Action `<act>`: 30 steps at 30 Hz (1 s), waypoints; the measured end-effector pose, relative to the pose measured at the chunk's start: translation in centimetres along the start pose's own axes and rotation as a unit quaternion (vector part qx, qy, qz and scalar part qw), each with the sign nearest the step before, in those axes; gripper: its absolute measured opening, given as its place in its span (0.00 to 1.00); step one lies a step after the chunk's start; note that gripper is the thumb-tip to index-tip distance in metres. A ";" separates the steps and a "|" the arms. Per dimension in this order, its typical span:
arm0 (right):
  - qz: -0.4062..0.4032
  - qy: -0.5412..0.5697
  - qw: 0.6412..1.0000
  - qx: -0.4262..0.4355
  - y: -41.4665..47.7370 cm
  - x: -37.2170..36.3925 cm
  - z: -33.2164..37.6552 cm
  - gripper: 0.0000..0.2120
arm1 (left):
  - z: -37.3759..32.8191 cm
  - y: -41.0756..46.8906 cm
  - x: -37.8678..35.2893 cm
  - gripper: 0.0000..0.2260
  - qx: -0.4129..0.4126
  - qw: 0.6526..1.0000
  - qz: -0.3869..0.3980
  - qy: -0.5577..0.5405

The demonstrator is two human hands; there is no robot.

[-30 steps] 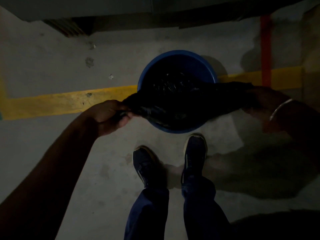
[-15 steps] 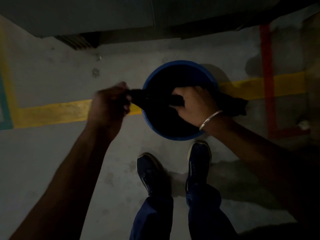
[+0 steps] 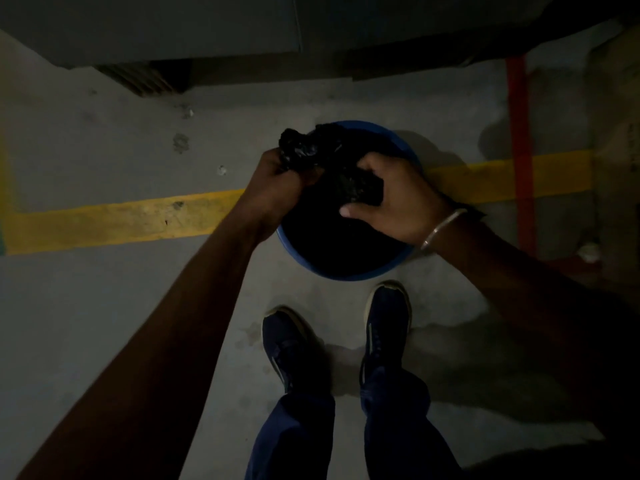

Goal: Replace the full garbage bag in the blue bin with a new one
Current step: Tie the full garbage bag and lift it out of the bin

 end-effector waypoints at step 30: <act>-0.101 -0.036 0.994 -0.004 -0.6 4.1 -1.9 0.10 | 0.4 -1.2 -5.6 0.07 0.056 0.998 -0.024 -0.002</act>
Point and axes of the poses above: each hand's wrist, its own y-axis towards the middle knuckle, its own x-axis out of the back of the hand, z = x × y, the point moved 8 cm from there along y, towards the middle knuckle, and after that the axes turned 11 degrees about -z, right-handed, at the moved point
